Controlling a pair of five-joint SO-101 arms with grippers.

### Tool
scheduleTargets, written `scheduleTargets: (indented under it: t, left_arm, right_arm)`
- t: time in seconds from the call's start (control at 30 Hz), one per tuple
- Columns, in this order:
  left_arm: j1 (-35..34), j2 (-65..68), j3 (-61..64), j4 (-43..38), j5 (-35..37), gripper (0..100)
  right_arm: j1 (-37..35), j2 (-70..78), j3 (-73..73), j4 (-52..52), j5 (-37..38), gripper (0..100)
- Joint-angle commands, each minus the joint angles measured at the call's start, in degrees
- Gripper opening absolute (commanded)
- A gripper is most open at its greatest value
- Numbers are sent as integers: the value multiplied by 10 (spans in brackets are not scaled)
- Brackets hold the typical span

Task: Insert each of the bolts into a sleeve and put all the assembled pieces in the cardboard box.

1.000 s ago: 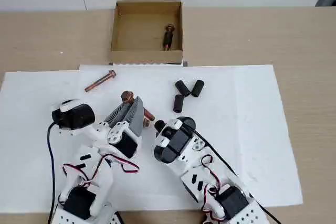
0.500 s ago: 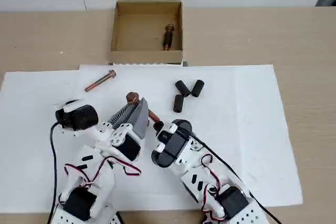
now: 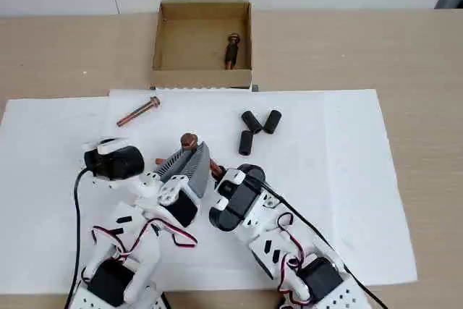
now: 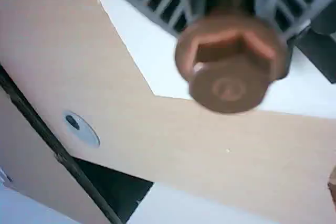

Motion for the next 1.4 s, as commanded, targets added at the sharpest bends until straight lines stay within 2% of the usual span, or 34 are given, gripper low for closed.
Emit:
scheduleTargets:
  t: [0.0, 0.23, 0.47, 0.53, 0.63, 0.7, 1.2, 1.37]
  left_arm:
    - [24, -4, -12, 8, -4, 5]
    - [31, -5, 36, 48, -38, 5]
    - [48, -6, 51, 66, -51, 8]
    - [48, -6, 51, 67, -52, 50]
    - [47, -5, 51, 69, -77, 180]
    - [45, -5, 51, 69, -97, 233]
    - [40, -4, -57, 91, -157, 224]
    - [-28, -4, -78, 111, -193, 224]
  right_arm:
    - [-3, -7, 8, -21, 32, 2]
    - [-4, -7, 9, -64, 40, 2]
    - [-4, -7, 9, -60, 40, 2]
    - [-3, -7, 9, -60, 40, 2]
    - [-3, -6, 9, -60, 39, 2]
    - [-3, -6, 9, -59, 38, 2]
    - [14, -6, 10, -58, 36, 2]
    - [31, -6, 10, -58, 36, 2]
